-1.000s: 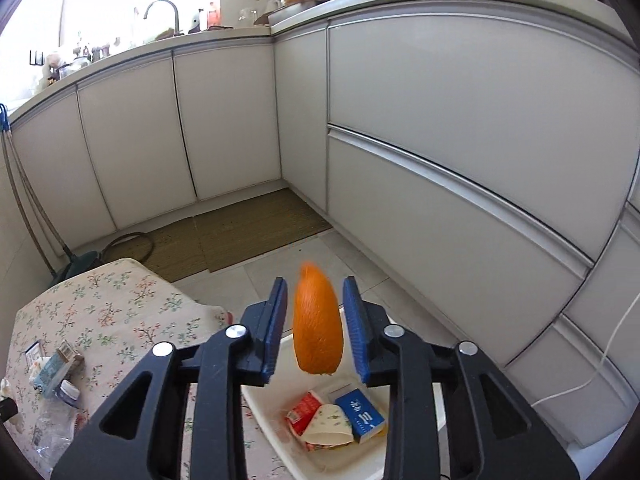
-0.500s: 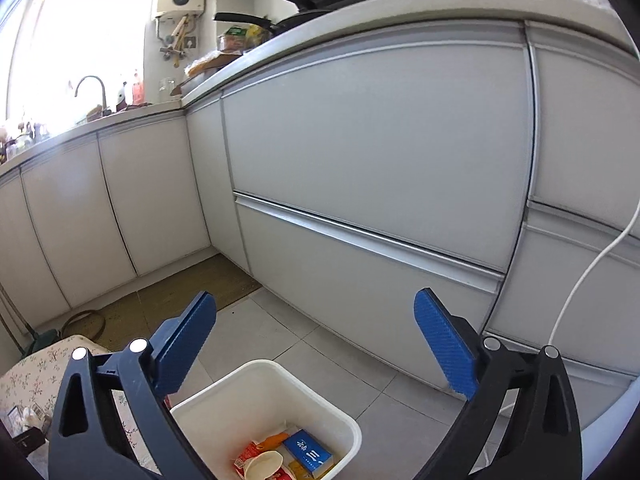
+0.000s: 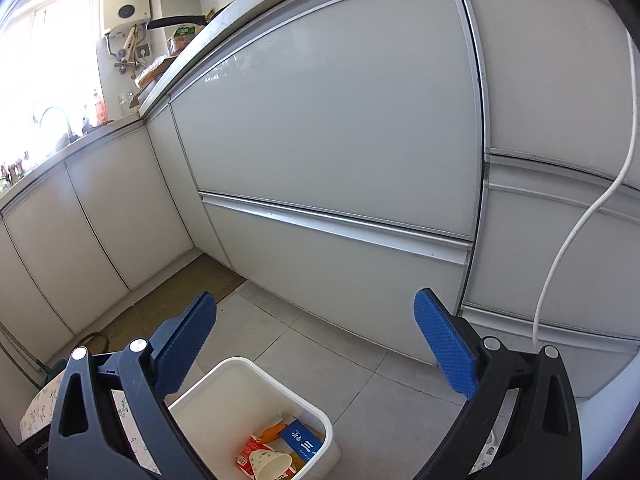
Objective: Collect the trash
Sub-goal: 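Carry the white tissue over the white bin and open the left tool, then grasp the crumpled white paper with the left tool and lift it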
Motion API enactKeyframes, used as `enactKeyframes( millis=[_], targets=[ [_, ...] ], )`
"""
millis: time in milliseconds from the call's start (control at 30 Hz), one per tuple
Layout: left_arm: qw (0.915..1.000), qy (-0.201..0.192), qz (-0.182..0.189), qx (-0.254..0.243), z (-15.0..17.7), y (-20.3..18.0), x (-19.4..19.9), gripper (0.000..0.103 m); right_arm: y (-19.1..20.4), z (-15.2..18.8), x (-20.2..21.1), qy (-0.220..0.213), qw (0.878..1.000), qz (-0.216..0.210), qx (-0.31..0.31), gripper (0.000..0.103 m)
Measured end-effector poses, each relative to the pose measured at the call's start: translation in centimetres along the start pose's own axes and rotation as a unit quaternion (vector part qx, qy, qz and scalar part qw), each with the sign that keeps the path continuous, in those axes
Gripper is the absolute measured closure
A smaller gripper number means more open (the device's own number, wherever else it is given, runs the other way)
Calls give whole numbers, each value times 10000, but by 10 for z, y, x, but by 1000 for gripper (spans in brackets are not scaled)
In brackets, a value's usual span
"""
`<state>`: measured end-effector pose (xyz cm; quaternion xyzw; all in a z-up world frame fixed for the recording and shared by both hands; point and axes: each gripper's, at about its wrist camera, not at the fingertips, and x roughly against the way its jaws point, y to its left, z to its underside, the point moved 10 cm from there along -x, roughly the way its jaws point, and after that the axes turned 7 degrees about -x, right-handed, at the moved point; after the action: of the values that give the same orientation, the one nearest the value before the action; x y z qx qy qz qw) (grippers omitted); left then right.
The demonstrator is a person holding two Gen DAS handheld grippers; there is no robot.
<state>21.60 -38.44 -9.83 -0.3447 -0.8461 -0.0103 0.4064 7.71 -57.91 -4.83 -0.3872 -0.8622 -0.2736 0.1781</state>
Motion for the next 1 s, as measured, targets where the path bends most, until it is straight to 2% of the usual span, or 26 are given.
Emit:
enactKeyframes(
  millis=[100,267,333,433,700,833,1000],
  targets=[
    [9997,171,145,-1,2,-11,-11,68,-6,0,-2,49,10000,37,-74,7],
    [9995,306,117,9,3,-13,-21,59,-11,1,-5,115,9998,49,-134,7],
    [9995,319,54,14,5,-10,-20,42,-9,3,-6,147,9998,36,-105,7],
    [9996,273,-68,27,6,-3,-16,34,-3,6,-6,181,9998,-1,-22,7],
    [9976,109,-683,-7,9,33,11,17,25,20,-2,326,9987,-209,337,7],
    [9947,22,-1019,109,16,58,29,11,49,33,3,439,9964,-385,612,7],
    [9910,8,-1298,319,29,92,53,10,87,62,11,679,9894,-661,1096,7]
  ],
)
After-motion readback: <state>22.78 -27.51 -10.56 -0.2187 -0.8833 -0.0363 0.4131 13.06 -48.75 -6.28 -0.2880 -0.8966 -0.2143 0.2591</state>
